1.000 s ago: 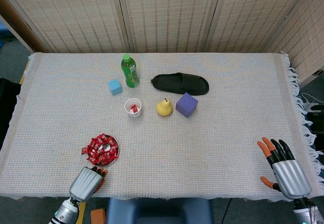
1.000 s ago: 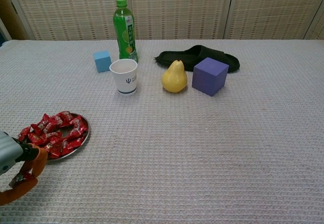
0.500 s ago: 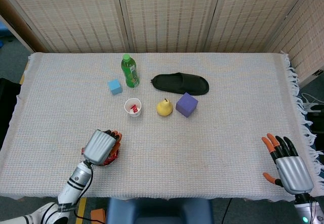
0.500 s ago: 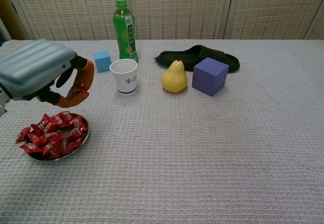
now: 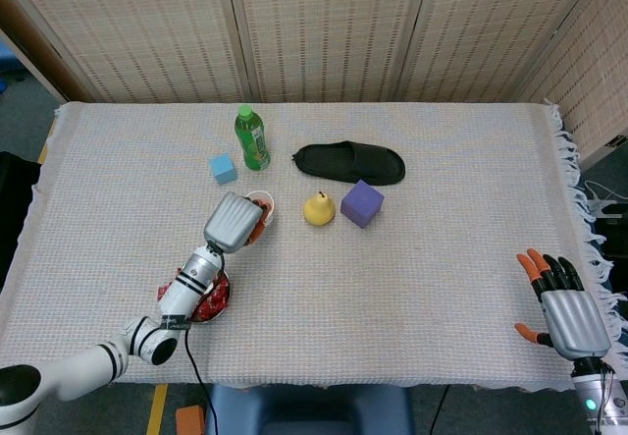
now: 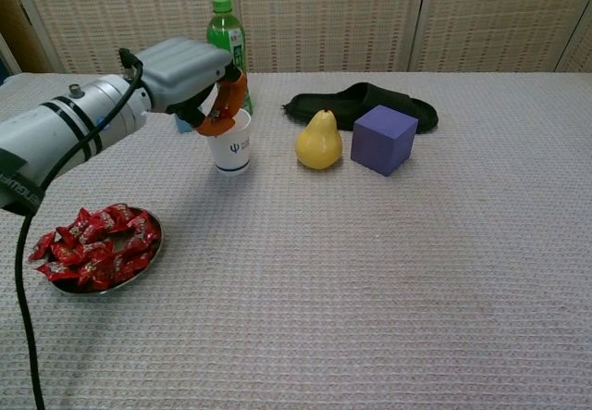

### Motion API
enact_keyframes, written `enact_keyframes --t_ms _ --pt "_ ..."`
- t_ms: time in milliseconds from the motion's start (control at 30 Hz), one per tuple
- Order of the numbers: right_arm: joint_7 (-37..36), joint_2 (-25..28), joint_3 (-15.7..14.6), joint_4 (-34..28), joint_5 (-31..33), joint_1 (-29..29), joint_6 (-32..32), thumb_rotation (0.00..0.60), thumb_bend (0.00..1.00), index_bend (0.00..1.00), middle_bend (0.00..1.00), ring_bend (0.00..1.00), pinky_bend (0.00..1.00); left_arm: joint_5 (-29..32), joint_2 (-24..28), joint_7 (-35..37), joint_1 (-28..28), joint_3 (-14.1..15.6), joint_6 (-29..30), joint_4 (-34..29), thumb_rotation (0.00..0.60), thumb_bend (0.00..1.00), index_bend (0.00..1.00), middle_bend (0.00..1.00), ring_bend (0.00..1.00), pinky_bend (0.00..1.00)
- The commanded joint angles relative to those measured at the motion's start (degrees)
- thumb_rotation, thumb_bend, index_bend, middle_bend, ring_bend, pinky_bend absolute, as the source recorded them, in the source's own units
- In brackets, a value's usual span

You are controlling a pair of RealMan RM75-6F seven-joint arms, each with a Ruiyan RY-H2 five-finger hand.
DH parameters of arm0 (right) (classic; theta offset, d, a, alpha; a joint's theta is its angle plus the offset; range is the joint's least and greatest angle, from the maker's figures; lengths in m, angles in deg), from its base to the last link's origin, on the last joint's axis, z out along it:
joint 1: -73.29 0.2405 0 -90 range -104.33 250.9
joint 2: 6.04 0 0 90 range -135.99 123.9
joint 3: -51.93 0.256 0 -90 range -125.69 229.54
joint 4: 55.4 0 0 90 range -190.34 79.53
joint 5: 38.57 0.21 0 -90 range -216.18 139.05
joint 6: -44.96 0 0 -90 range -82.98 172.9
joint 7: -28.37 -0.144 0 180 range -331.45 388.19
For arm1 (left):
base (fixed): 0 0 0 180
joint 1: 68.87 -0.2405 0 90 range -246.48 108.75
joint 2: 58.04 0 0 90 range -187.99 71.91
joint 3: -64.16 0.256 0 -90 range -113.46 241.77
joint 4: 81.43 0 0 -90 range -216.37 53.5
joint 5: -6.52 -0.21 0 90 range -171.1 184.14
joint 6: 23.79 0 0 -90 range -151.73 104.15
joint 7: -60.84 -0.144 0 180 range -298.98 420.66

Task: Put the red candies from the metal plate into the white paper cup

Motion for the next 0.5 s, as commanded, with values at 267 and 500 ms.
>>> enact_keyframes --t_ms 267,500 --pt "-0.56 0.26 0.66 0.22 1.98 0.22 -0.25 0.600 0.05 0.00 0.00 0.00 0.00 2.42 -6.37 9.44 10.01 -0.42 -5.28 16.95 0.600 0.47 0.60 0.65 0.69 1.00" --pt "-0.66 0.25 0.53 0.35 2.09 0.35 -0.35 0.600 0.05 0.00 0.00 0.00 0.00 3.17 -7.93 13.55 11.21 1.94 -6.69 22.95 0.600 0.45 0.51 0.53 0.57 0.87"
